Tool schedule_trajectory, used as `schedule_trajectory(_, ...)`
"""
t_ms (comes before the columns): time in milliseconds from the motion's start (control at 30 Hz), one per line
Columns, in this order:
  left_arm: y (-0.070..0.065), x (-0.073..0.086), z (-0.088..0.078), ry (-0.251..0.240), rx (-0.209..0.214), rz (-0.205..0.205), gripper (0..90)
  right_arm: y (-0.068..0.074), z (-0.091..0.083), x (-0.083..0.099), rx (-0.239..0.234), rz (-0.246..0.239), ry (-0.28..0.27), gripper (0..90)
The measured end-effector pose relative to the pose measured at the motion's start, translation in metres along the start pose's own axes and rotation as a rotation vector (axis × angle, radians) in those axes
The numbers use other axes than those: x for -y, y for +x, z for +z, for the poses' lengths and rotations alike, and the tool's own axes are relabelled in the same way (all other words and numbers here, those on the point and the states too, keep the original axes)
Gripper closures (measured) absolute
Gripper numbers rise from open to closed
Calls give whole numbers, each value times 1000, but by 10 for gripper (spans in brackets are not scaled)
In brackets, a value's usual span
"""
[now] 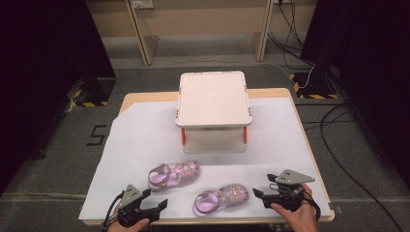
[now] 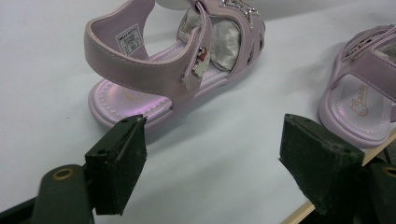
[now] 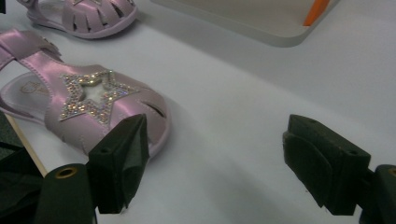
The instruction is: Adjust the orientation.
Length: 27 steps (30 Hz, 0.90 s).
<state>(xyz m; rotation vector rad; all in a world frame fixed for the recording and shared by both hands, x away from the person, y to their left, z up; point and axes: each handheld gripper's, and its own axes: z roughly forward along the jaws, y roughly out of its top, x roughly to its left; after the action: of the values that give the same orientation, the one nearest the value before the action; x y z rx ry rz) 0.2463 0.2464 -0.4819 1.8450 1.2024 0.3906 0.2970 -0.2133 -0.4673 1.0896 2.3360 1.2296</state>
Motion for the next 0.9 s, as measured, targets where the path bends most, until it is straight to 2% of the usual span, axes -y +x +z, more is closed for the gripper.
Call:
schedule_trajectory(300, -4, 0, 1, 4, 23, 8, 212, 19, 3, 0, -43, -30, -1, 225)
schedule_trajectory(333, -6, 0, 1, 7, 21, 13, 212, 27, 5, -1, -56, -45, -4, 222)
schedule_trajectory(400, -8, 1, 1, 7, 29, 14, 212, 30, 6, -1, -58, -53, -2, 222)
schedule_trajectory(467, -12, 1, 3, 9, 39, 27, 212, 40, 10, -2, -73, -86, 6, 217)
schedule_trajectory(600, -17, 1, 4, 13, 52, 35, 213, 47, 13, -3, -80, -93, 13, 201)
schedule_trajectory(767, -25, 1, 8, 22, 69, 58, 221, 61, 18, -7, -82, -119, -18, 179)
schedule_trajectory(900, -29, 1, 11, 29, 80, 65, 221, 66, 21, -9, -78, -130, -12, 163)
